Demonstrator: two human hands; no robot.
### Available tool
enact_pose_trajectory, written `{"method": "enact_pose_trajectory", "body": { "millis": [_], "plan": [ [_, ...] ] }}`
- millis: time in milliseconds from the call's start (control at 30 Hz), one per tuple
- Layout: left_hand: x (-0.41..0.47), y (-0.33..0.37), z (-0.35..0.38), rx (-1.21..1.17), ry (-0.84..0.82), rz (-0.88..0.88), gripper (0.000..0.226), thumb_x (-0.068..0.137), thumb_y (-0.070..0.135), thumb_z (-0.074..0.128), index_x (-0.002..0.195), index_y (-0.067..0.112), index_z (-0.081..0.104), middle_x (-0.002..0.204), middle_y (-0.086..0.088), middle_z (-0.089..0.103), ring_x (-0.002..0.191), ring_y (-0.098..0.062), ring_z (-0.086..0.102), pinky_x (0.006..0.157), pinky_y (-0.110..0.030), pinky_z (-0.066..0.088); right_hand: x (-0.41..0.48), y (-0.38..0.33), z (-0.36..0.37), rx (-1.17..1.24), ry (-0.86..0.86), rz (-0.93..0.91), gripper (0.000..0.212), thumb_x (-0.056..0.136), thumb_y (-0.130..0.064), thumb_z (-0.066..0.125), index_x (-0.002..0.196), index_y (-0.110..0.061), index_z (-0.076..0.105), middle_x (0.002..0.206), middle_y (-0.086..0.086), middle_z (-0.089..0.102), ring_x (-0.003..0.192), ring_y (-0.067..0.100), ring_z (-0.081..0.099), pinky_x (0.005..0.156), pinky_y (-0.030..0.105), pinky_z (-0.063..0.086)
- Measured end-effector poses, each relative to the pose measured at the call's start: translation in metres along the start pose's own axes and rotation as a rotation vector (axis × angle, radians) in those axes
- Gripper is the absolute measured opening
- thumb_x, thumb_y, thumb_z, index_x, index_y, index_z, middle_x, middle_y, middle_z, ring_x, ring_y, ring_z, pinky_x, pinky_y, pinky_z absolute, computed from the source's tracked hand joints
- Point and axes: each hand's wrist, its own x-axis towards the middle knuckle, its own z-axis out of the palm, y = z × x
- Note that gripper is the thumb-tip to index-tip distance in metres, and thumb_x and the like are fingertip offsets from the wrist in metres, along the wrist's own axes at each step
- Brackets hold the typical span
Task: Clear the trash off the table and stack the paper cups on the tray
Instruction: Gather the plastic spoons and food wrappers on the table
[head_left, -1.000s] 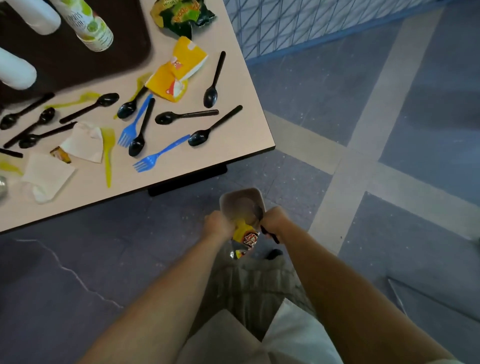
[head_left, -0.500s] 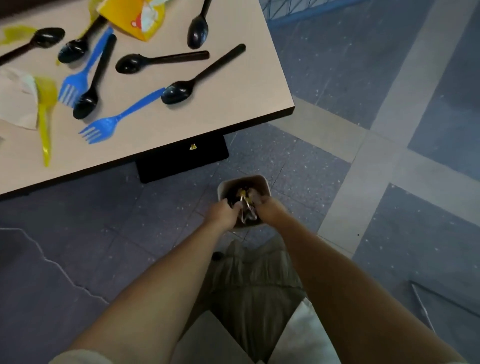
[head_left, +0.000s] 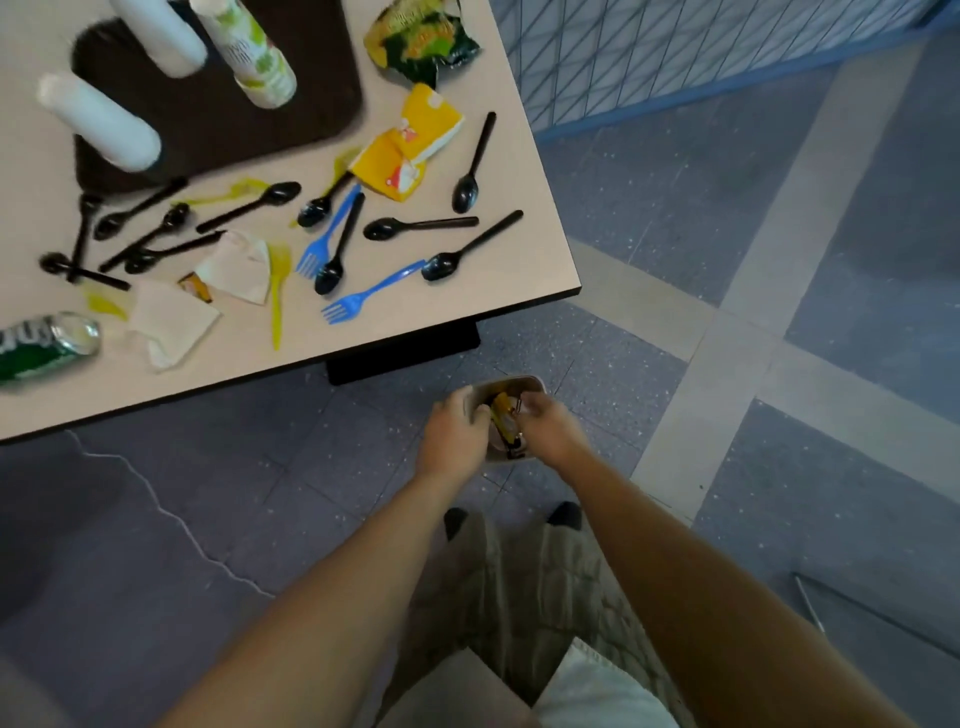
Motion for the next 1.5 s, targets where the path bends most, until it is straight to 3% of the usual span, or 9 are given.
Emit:
{"method": "enact_pose_trajectory", "body": {
  "millis": [100, 233, 433, 500, 667, 933, 1067, 1200, 1500],
  "plan": [
    [-0.018, 0.017, -0.019, -0.064, 0.063, 0.05, 0.048, 0.106, 0.034, 0.055, 0.152, 0.022, 0.048, 0.152, -0.012, 0.048, 0.137, -0.029, 0.051, 0.111, -0.038, 0.04, -0.015, -0.022, -0.01, 0.044, 0.053, -0.07, 0.039, 0.103, -0.022, 0.048, 0.141, -0.021, 0.054, 0.128, 0.008, 0.066, 0.099, 0.022, 0.067, 0.091, 0.039, 0.056],
    [-0.051, 0.043, -0.066, -0.144, 0.194, 0.159, 0.048, 0.105, 0.033, 0.057, 0.151, 0.022, 0.05, 0.148, -0.008, 0.052, 0.13, -0.022, 0.056, 0.107, -0.034, 0.044, -0.058, -0.077, -0.027, 0.116, 0.096, -0.252, 0.041, 0.101, -0.02, 0.05, 0.141, -0.021, 0.058, 0.138, 0.002, 0.063, 0.118, 0.019, 0.061, 0.099, 0.031, 0.047],
    [-0.078, 0.055, -0.12, -0.329, 0.298, 0.187, 0.047, 0.107, 0.031, 0.054, 0.153, 0.022, 0.048, 0.147, -0.003, 0.052, 0.113, -0.009, 0.055, 0.092, -0.025, 0.041, -0.095, -0.146, -0.033, 0.206, 0.098, -0.42, 0.032, 0.101, -0.015, 0.052, 0.128, -0.021, 0.067, 0.124, -0.005, 0.067, 0.106, 0.009, 0.061, 0.085, 0.022, 0.046],
    [-0.081, 0.056, -0.137, -0.362, 0.31, 0.199, 0.046, 0.107, 0.031, 0.053, 0.153, 0.023, 0.047, 0.148, -0.002, 0.051, 0.114, -0.01, 0.055, 0.092, -0.026, 0.041, -0.099, -0.168, -0.028, 0.204, 0.104, -0.459, 0.03, 0.098, -0.016, 0.052, 0.121, -0.025, 0.069, 0.119, -0.007, 0.068, 0.096, 0.01, 0.062, 0.08, 0.027, 0.05],
    [-0.068, 0.052, -0.193, -0.382, 0.313, 0.229, 0.045, 0.106, 0.031, 0.054, 0.151, 0.027, 0.048, 0.147, 0.0, 0.053, 0.115, -0.012, 0.059, 0.096, -0.029, 0.044, -0.098, -0.226, -0.001, 0.175, 0.098, -0.531, 0.028, 0.096, -0.015, 0.053, 0.116, -0.024, 0.071, 0.115, -0.008, 0.07, 0.105, 0.014, 0.065, 0.098, 0.044, 0.055],
    [-0.011, 0.042, -0.318, -0.312, 0.272, 0.323, 0.047, 0.104, 0.035, 0.056, 0.15, 0.032, 0.048, 0.144, 0.006, 0.055, 0.109, -0.009, 0.063, 0.097, -0.032, 0.048, -0.073, -0.331, 0.051, 0.188, 0.17, -0.554, 0.025, 0.098, -0.016, 0.053, 0.115, -0.021, 0.07, 0.112, -0.003, 0.07, 0.093, 0.02, 0.068, 0.089, 0.048, 0.057],
    [0.017, 0.05, -0.368, -0.296, 0.262, 0.372, 0.048, 0.102, 0.034, 0.059, 0.15, 0.031, 0.05, 0.141, 0.008, 0.057, 0.105, -0.005, 0.064, 0.088, -0.026, 0.046, -0.059, -0.37, 0.054, 0.185, 0.23, -0.562, 0.026, 0.098, -0.014, 0.055, 0.119, -0.02, 0.069, 0.116, -0.004, 0.069, 0.102, 0.016, 0.065, 0.089, 0.036, 0.055],
    [0.045, 0.068, -0.396, -0.289, 0.236, 0.417, 0.05, 0.102, 0.031, 0.061, 0.151, 0.029, 0.05, 0.141, 0.005, 0.057, 0.099, 0.002, 0.062, 0.083, -0.018, 0.043, -0.041, -0.395, 0.029, 0.194, 0.33, -0.561, 0.028, 0.098, -0.015, 0.056, 0.123, -0.02, 0.067, 0.122, -0.005, 0.065, 0.097, 0.013, 0.062, 0.084, 0.026, 0.047],
    [0.099, 0.114, -0.394, -0.293, 0.146, 0.411, 0.054, 0.101, 0.029, 0.063, 0.152, 0.033, 0.047, 0.143, 0.005, 0.055, 0.106, -0.001, 0.062, 0.077, -0.012, 0.042, 0.051, -0.406, -0.072, 0.137, 0.502, -0.355, 0.046, 0.095, -0.02, 0.06, 0.14, -0.018, 0.052, 0.128, 0.002, 0.057, 0.107, 0.023, 0.059, 0.085, 0.037, 0.052]
  ]
}}
